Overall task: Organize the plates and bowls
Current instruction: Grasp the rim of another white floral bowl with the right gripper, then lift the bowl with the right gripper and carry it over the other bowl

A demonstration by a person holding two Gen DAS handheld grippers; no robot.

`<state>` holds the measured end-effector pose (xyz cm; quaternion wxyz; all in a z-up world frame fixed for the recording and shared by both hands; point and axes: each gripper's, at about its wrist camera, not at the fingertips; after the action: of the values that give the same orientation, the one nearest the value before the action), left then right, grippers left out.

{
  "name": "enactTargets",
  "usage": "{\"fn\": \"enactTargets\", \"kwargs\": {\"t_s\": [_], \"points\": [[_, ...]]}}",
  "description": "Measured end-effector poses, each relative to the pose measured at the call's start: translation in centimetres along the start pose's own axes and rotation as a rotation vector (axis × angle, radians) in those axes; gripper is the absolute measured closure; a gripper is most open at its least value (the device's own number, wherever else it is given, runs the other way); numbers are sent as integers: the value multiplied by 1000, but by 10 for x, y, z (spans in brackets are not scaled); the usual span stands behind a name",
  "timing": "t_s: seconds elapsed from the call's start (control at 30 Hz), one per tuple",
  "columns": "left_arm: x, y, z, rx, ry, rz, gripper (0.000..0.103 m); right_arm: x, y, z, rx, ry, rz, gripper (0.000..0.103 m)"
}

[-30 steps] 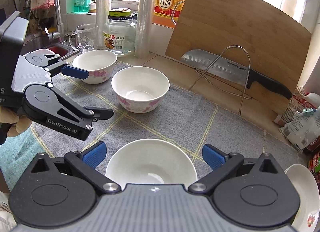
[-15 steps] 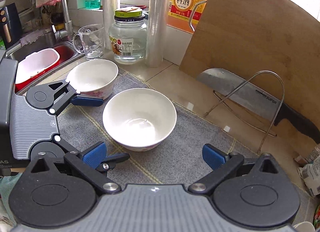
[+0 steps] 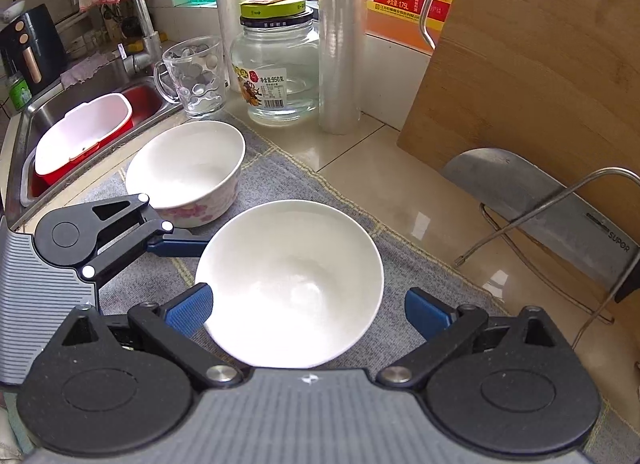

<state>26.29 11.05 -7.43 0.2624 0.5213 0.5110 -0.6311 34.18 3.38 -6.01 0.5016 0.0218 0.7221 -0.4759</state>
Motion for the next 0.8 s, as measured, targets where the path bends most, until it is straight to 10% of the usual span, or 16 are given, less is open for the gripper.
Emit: {"fn": "enactTargets", "kwargs": {"t_s": [0.8], "points": [[-3, 0, -1, 10, 6, -7, 21, -9, 24, 16, -60, 87, -32, 17]]}}
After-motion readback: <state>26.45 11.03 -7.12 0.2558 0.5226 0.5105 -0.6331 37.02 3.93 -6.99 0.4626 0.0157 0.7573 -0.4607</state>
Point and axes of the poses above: each gripper's, at about its wrist camera, not at the fingertips, and y roughly the way its jaws point, z to its right, x to its underside, and after that the axes turned 15 degrees about z, right-handed
